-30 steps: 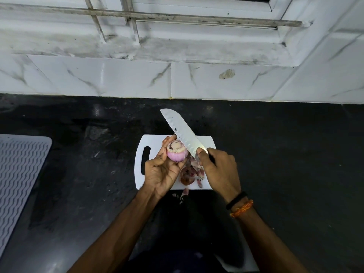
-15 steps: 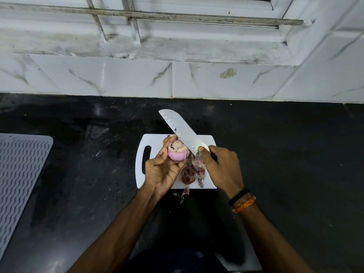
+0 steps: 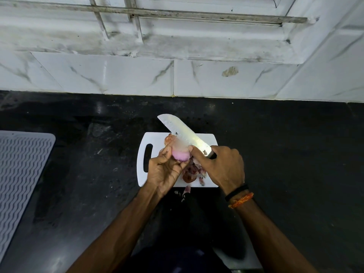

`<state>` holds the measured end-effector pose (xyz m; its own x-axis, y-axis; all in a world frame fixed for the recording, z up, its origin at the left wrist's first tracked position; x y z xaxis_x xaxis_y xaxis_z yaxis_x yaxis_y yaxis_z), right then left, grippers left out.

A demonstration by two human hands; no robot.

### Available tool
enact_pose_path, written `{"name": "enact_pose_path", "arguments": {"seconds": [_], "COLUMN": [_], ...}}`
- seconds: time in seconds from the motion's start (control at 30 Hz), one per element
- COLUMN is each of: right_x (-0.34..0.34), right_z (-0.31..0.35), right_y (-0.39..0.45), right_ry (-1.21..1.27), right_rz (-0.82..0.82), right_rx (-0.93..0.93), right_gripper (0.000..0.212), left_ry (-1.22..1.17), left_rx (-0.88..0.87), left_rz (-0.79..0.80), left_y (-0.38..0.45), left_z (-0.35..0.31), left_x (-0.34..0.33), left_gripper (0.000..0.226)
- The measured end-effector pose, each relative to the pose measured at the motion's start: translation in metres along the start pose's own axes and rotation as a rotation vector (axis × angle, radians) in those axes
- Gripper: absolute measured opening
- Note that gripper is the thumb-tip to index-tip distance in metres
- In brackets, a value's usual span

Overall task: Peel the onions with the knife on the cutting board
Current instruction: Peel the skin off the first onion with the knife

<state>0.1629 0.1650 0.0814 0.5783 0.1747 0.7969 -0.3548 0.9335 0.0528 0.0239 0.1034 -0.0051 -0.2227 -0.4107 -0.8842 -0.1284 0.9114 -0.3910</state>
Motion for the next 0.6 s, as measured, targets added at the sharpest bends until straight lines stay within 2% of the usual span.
{"name": "enact_pose_path", "arguments": {"seconds": [0.13, 0.27, 0.3, 0.37, 0.43, 0.6], "right_x": [-0.001, 0.004, 0.005, 0.004, 0.001, -0.002], "right_z": [0.007, 0.005, 0.003, -0.004, -0.011, -0.008], "right_y": [-0.006, -0.006, -0.006, -0.004, -0.002, -0.002], "right_ry": [0.116, 0.289, 0.3, 0.299, 0.264, 0.233], "right_rz": [0.077, 0.056, 0.027, -0.008, -0.02, 0.032], "right_rx": [0.029, 0.02, 0.005, -0.04, -0.063, -0.036], "right_gripper": [0.053, 0.049, 0.051, 0.069, 0.076, 0.056], "left_ry": [-0.032, -0.023, -0.018, -0.024, -0.025, -0.006], "left_rx": [-0.007, -0.012, -0.011, -0.002, 0.001, -0.01], "left_rz": [-0.035, -0.028, -0.042, -0.073, -0.079, -0.041], "left_y": [-0.001, -0.003, -0.004, -0.004, -0.004, -0.005], "left_z": [0.0, 0.0, 0.0, 0.0, 0.0, -0.001], "left_x": [-0.002, -0.006, -0.006, -0.006, -0.007, -0.011], "left_gripper": [0.086, 0.058, 0.048, 0.038, 0.04, 0.065]}}
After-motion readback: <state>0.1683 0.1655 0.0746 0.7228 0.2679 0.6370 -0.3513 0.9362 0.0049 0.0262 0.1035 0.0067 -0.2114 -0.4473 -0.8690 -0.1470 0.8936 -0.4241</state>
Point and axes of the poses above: each hand's wrist, its own y-axis towards the middle knuckle, its own x-axis out of the back of the hand, z = x × y, the point moved 6 cm from there along y, towards the middle knuckle, and after that the axes turned 1 degree about x, right-handed, at the moved point
